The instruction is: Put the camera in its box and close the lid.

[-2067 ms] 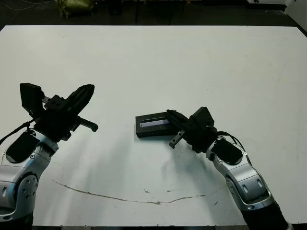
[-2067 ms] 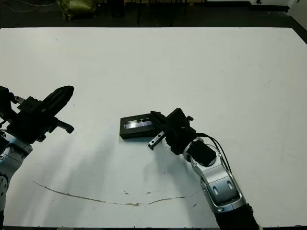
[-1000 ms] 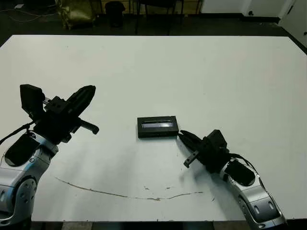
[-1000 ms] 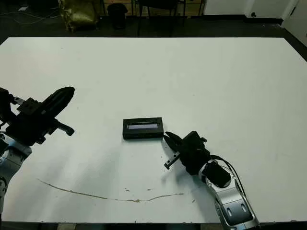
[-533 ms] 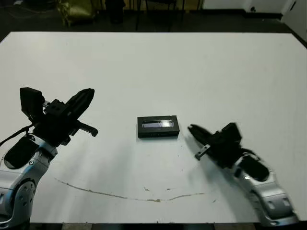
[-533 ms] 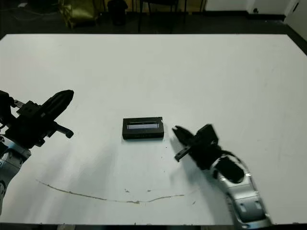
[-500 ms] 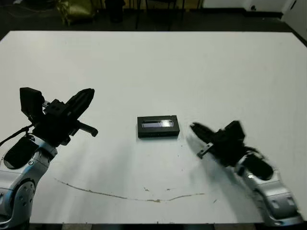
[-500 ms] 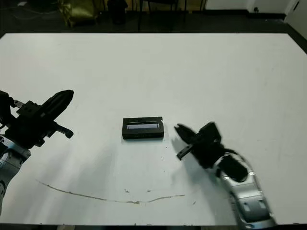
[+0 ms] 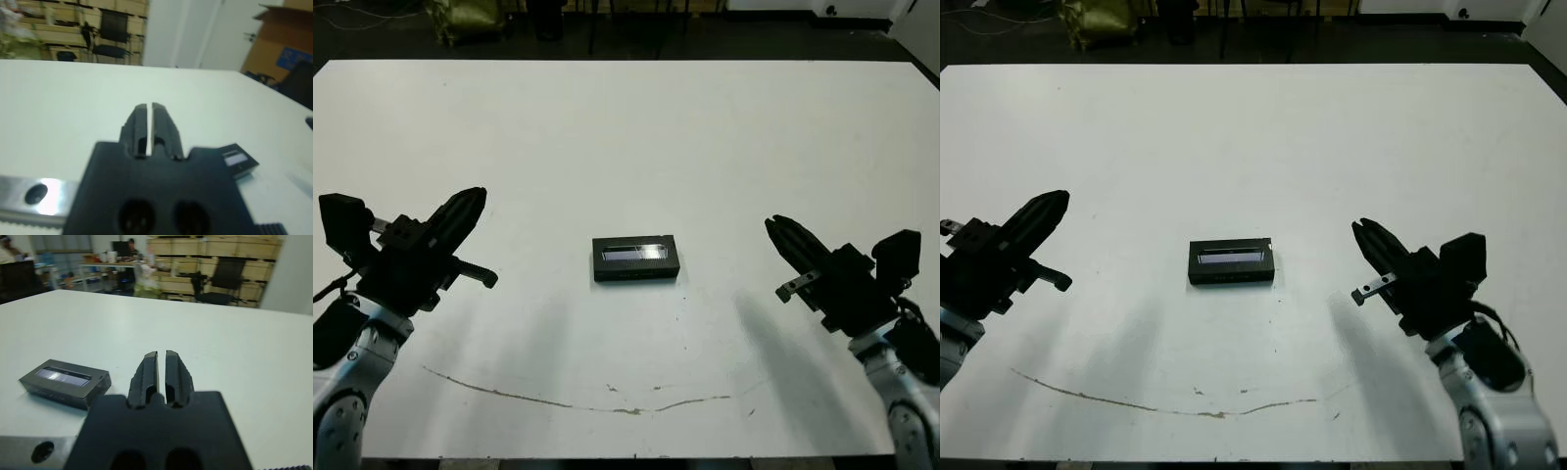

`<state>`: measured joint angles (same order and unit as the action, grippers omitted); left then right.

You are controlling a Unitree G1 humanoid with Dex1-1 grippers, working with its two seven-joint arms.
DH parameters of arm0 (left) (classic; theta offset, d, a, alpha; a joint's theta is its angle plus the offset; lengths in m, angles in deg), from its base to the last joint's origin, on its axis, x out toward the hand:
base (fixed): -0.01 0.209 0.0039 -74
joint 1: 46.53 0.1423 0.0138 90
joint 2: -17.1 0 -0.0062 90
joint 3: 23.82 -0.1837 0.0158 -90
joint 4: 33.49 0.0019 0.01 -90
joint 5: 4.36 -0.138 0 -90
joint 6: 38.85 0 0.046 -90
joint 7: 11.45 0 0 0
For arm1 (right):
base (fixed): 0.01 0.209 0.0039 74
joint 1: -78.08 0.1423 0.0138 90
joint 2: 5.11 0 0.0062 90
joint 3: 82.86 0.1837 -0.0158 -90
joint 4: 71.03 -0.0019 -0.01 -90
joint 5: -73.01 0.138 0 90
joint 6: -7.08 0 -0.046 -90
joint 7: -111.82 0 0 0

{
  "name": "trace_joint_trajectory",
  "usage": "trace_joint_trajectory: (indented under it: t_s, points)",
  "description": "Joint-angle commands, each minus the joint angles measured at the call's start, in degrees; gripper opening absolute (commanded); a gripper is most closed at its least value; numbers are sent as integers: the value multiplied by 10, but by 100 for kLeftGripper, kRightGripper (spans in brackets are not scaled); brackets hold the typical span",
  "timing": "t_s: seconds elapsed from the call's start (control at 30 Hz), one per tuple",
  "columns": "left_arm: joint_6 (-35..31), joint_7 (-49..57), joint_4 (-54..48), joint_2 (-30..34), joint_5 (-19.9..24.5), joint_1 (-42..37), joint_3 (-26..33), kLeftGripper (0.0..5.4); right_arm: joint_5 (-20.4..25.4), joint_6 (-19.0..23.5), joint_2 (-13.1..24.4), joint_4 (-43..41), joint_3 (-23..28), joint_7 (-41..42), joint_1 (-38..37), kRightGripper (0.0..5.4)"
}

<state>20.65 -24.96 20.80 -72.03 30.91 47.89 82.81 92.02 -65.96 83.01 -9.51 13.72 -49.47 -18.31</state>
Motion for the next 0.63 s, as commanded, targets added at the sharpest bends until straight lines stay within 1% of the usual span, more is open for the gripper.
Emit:
trace_joint_trajectory:
  t_s: [0.03, 0.17, 0.27, 0.33, 0.4, 0.47, 0.53, 0.63]
  points:
    - [27, 17, 0, -15, -37, 30, -15, 1, -39, -39, -33, 32, -25, -34, -20, 0]
    - [120, 20, 25, -40, -117, 62, -47, 1, -82, -87, -92, 67, -53, -93, -35, 0]
    - [179, 23, 48, -64, -158, 83, -71, 1, -93, -125, -124, 103, -67, -111, -40, 0]
    - [207, 22, 65, -79, -171, 92, -83, 1, -97, -142, -136, 119, -71, -117, -41, 0]
    - [216, 25, 74, -95, -170, 97, -92, 1, -102, -148, -145, 123, -76, -123, -44, 0]
    - [221, 29, 79, -104, -173, 98, -102, 1, -104, -164, -149, 134, -80, -119, -45, 0]
    - [224, 30, 86, -109, -177, 94, -108, 1, -100, -169, -152, 139, -83, -117, -45, 0]
    - [224, 34, 91, -112, -183, 86, -115, 1, -102, -163, -152, 134, -82, -123, -44, 0]
